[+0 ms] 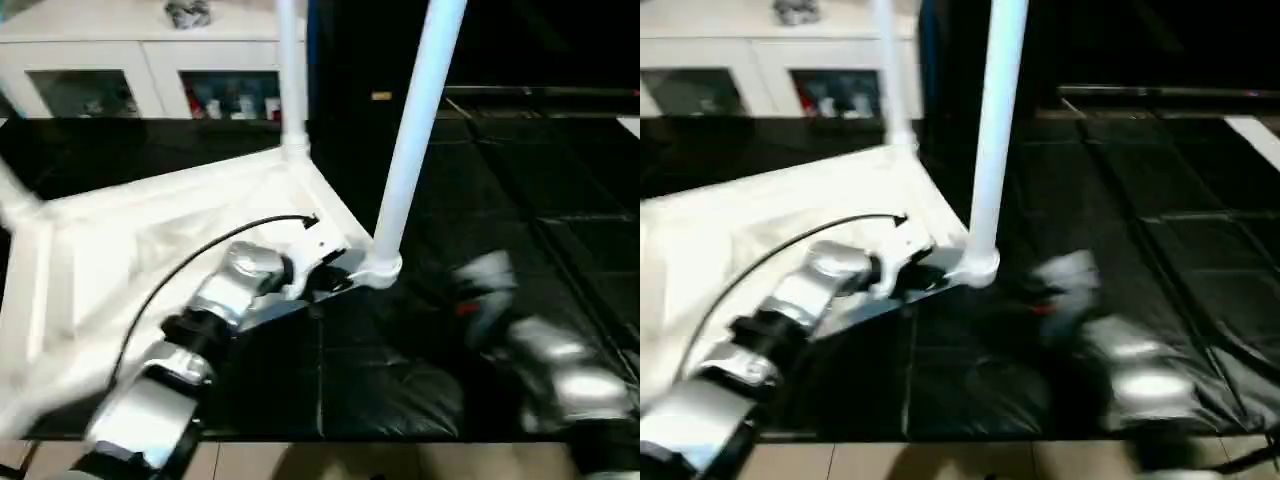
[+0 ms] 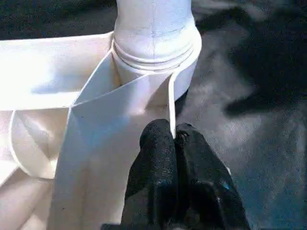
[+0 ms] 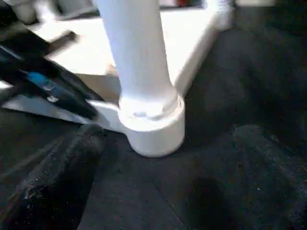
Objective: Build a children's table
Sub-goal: Rotate leg to tighten
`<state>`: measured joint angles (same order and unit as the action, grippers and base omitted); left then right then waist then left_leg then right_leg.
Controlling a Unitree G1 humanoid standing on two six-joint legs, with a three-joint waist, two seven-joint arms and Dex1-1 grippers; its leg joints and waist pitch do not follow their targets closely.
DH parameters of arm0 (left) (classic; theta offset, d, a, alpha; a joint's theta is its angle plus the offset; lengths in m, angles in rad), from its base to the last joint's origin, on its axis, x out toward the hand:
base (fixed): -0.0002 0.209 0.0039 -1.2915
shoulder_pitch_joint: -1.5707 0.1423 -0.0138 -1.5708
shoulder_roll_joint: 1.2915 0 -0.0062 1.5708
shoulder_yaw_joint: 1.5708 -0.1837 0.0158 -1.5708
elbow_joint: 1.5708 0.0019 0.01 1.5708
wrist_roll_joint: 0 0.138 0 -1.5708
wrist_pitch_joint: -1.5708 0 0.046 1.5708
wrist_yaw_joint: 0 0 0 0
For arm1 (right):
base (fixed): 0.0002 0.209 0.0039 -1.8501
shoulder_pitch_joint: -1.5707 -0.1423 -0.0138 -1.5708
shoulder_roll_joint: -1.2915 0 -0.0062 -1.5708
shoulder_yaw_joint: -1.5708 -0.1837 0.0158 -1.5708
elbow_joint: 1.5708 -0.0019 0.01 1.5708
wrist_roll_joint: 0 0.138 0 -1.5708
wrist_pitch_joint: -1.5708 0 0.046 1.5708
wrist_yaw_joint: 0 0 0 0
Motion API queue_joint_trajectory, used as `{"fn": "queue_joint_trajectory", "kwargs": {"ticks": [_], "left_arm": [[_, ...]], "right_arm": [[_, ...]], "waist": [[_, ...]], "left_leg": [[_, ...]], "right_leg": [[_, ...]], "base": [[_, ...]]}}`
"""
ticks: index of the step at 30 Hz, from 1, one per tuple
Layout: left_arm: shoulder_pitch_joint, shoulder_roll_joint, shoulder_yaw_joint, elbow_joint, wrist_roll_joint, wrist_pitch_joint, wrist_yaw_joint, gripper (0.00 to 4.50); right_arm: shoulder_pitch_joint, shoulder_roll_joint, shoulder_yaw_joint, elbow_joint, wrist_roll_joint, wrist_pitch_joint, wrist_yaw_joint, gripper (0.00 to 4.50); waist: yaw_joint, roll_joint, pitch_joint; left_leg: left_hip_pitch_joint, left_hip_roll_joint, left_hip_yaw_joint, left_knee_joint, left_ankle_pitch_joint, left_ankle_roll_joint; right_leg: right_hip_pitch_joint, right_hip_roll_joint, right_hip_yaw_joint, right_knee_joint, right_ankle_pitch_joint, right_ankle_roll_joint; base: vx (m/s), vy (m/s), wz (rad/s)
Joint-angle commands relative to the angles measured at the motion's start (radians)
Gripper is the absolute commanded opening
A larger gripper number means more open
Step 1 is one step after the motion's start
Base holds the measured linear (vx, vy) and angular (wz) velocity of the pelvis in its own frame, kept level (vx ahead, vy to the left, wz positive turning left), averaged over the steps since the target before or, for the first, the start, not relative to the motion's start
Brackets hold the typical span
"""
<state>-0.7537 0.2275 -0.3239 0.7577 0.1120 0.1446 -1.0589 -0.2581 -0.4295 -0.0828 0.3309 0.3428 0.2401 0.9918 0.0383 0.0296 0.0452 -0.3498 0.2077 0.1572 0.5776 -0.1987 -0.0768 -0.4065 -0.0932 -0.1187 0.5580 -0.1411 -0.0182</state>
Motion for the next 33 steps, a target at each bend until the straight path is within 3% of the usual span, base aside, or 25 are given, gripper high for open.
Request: {"fn": "queue_joint_trajectory", "kwargs": {"ticks": [1, 4, 7, 10, 13, 19, 21, 23, 27, 28, 33], "left_arm": [[0.015, 0.011, -0.048, -0.019, 0.017, -0.024, -0.082, 0.0], [0.022, 0.041, -0.076, -0.043, 0.007, -0.07, -0.18, 0.0], [0.028, 0.053, -0.086, -0.062, -0.004, -0.081, -0.227, 0.0], [0.041, 0.082, -0.115, -0.1, -0.013, -0.105, -0.319, 0.0], [0.05, 0.1, -0.134, -0.124, -0.012, -0.122, -0.368, 0.0], [0.073, 0.122, -0.163, -0.173, -0.009, -0.139, -0.422, 0.0], [0.076, 0.124, -0.168, -0.179, -0.009, -0.14, -0.426, 0.0], [0.079, 0.123, -0.174, -0.19, -0.007, -0.139, -0.428, 0.0], [0.08, 0.122, -0.175, -0.199, -0.007, -0.137, -0.426, 0.0], [0.081, 0.123, -0.175, -0.202, -0.007, -0.136, -0.426, 0.0], [0.086, 0.127, -0.176, -0.213, -0.007, -0.133, -0.425, 0.0]], "right_arm": [[0.011, -0.023, 0.002, -0.029, 0.024, 0.024, 0.058, 4.48], [0.004, -0.066, 0.025, -0.066, 0.045, 0.053, 0.137, 4.48], [0.001, -0.081, 0.05, -0.083, 0.042, 0.058, 0.163, 4.48], [-0.024, -0.096, 0.117, -0.097, 0.01, 0.043, 0.227, 4.48], [-0.052, -0.092, 0.149, -0.081, -0.01, 0.027, 0.258, 4.48], [-0.109, -0.069, 0.224, -0.055, -0.03, 0.013, 0.318, 4.48], [-0.118, -0.063, 0.237, -0.051, -0.025, 0.021, 0.332, 4.32], [-0.145, -0.056, 0.275, -0.028, -0.025, 0.038, 0.386, 4.22], [-0.17, -0.057, 0.302, 0.011, -0.039, 0.044, 0.427, 3.75], [-0.177, -0.056, 0.31, 0.027, -0.045, 0.038, 0.435, 3.69], [-0.193, -0.052, 0.323, 0.055, -0.046, 0.034, 0.453, 3.24]], "waist": [[0.008, -0.016, -0.061], [0.021, -0.016, -0.063], [0.032, -0.014, -0.064], [0.043, -0.016, -0.065], [0.052, -0.017, -0.065], [0.053, -0.018, -0.067], [0.054, -0.017, -0.067], [0.052, -0.026, -0.068], [0.054, -0.02, -0.067], [0.054, -0.026, -0.067], [0.055, -0.029, -0.064]], "left_leg": [[-0.009, 0.017, 0.01, -0.063, -0.187, 0.113], [-0.007, 0.021, 0.011, -0.061, -0.157, 0.113], [-0.005, 0.023, 0.013, -0.06, -0.15, 0.109], [-0.006, 0.025, 0.012, -0.061, -0.141, 0.103], [0.001, 0.026, 0.016, -0.06, -0.144, 0.092], [0.003, 0.028, 0.02, -0.06, -0.141, 0.079], [0.006, 0.029, 0.022, -0.059, -0.136, 0.081], [-0.001, 0.028, 0.023, -0.058, -0.123, 0.091], [0.003, 0.029, 0.023, -0.057, -0.133, 0.087], [0.001, 0.027, 0.024, -0.056, -0.141, 0.082], [-0.001, 0.025, 0.022, -0.057, -0.168, 0.064]], "right_leg": [[0.065, -0.053, 0.048, -0.069, -0.351, -0.18], [0.065, -0.052, 0.046, -0.06, -0.297, -0.204], [0.064, -0.054, 0.047, -0.057, -0.291, -0.205], [0.065, -0.055, 0.048, -0.052, -0.284, -0.207], [0.059, -0.055, 0.05, -0.052, -0.29, -0.206], [0.057, -0.053, 0.057, -0.042, -0.267, -0.216], [0.054, -0.051, 0.062, -0.039, -0.242, -0.226], [0.059, -0.05, 0.064, -0.031, -0.212, -0.239], [0.056, -0.053, 0.066, -0.032, -0.223, -0.24], [0.056, -0.053, 0.067, -0.031, -0.23, -0.238], [0.057, -0.054, 0.068, -0.039, -0.306, -0.208]], "base": [[0.0, 0.0, 0.0], [0.0, 0.0, 0.0], [0.0, 0.0, 0.0], [0.0, 0.0, 0.0], [0.0, 0.0, 0.0], [0.0, 0.0, 0.0], [0.0, 0.0, 0.0], [0.0, 0.0, 0.0], [0.0, 0.0, 0.0], [0.0, 0.0, 0.0], [0.0, 0.0, 0.0]]}}
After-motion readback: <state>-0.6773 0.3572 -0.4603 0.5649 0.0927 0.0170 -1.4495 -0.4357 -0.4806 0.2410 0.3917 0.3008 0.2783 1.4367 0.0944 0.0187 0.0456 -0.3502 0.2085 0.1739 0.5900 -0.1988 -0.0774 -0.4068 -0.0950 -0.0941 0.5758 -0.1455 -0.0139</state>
